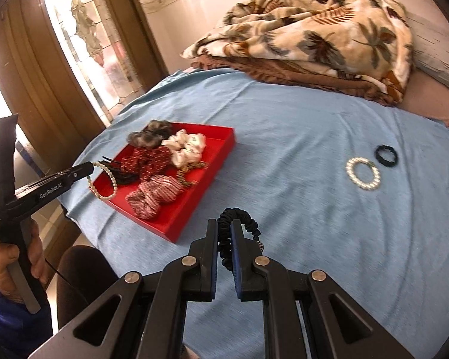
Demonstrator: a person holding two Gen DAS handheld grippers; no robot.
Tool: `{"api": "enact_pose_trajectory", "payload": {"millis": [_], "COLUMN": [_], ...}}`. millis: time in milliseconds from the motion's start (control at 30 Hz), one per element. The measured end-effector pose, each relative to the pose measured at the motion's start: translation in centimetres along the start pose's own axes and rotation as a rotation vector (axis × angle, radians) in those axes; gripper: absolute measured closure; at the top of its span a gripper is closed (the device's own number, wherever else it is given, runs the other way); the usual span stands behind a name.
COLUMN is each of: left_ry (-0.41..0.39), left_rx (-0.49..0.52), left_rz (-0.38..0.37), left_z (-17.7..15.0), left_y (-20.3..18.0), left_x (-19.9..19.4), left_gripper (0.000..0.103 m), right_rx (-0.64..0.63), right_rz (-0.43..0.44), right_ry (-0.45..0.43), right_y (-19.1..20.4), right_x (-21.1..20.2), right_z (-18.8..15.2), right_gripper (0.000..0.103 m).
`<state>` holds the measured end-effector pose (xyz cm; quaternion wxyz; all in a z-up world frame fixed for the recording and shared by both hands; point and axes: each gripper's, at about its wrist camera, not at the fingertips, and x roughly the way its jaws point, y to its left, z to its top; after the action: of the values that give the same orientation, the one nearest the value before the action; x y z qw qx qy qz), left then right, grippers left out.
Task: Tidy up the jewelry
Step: 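Carry both held bracelets over to the red tray, then lower both bracelets into the red tray and open both grippers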
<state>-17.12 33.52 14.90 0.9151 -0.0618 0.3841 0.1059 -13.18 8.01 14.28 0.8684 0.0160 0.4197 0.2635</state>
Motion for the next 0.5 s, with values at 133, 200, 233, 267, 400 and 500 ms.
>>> {"api": "enact_pose_trajectory", "payload": {"millis": [133, 200, 233, 267, 400, 500], "left_ry": [0.007, 0.007, 0.011, 0.015, 0.032, 0.044], "left_rx": [-0.029, -0.027, -0.027, -0.029, -0.047, -0.062], "left_rz": [0.006, 0.014, 0.014, 0.011, 0.0, -0.013], "left_z": [0.4, 0.6, 0.6, 0.6, 0.6, 0.5], "left_y": [1.6, 1.9, 2.1, 2.3, 3.1, 3.4], "left_x": [1.1, 1.6, 2.1, 2.3, 3.5, 4.3], "left_gripper": [0.097, 0.097, 0.097, 0.097, 0.097, 0.097], "right_rx": [-0.042, -0.062, -0.068, -0.077, -0.101, -0.107], "right_rz": [0.039, 0.054, 0.061, 0.075, 0.104, 0.133], "right_ry": [0.0, 0.003, 0.006, 0.01, 0.03, 0.045], "right_y": [2.1, 3.1, 3.4, 4.0, 5.7, 6.7], "right_x": [1.4, 2.2, 2.5, 3.0, 4.7, 5.9], "right_z": [1.6, 2.3, 2.5, 2.8, 3.5, 3.7], "right_gripper": [0.094, 0.094, 0.094, 0.093, 0.093, 0.093]}}
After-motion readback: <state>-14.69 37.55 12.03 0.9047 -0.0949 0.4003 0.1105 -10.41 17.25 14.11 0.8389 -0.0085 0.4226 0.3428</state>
